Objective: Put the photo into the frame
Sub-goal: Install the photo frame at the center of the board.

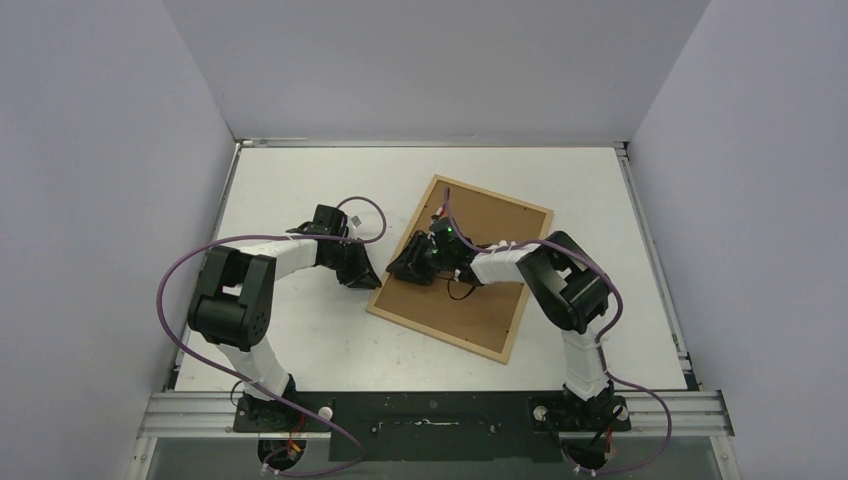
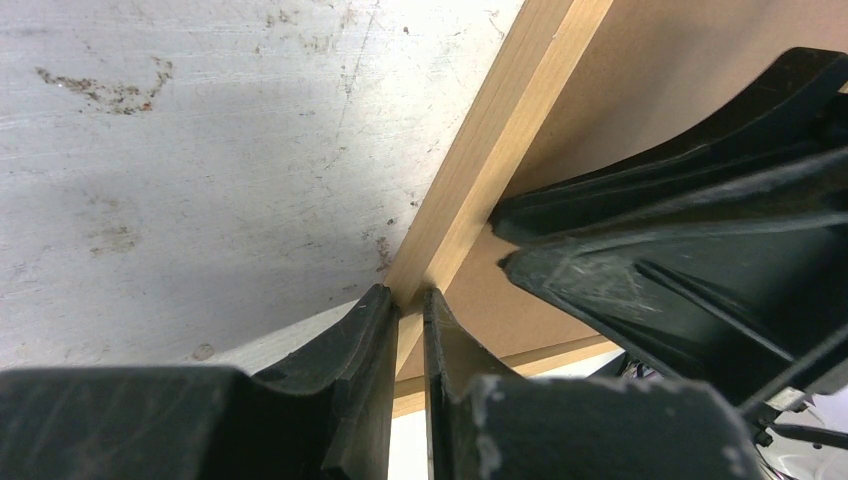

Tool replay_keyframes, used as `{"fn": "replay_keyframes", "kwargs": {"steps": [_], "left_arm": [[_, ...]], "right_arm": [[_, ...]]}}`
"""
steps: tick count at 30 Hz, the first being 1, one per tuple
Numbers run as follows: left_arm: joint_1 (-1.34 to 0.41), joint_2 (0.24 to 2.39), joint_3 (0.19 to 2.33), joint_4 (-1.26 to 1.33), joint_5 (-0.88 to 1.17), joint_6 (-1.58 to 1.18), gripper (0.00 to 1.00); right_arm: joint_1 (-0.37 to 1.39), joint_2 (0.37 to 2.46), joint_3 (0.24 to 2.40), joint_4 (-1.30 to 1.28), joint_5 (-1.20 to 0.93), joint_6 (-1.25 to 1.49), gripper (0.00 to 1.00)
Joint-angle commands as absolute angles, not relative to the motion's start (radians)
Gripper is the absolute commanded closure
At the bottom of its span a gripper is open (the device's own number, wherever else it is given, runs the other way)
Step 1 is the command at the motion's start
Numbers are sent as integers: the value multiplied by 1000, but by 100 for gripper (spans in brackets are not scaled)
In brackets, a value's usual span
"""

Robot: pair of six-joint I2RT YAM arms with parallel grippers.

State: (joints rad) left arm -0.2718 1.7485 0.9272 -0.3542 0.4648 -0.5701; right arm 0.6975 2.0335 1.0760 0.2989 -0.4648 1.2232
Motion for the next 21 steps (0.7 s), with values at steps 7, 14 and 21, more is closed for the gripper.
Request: {"fn": "replay_keyframes", "kwargs": {"steps": [7,14,21], "left_arm": [[-287,1793,928,-458,336,-524,85],[-287,1751,993,-455,385,-476,63],[-290,1757,1070,-438,408,-434,45]], "right_arm": [[689,1791,1123,-33,-120,994,57],[630,1661,1169,-329,57,876,53],[488,1522,1137,-641,280,799,38]]}}
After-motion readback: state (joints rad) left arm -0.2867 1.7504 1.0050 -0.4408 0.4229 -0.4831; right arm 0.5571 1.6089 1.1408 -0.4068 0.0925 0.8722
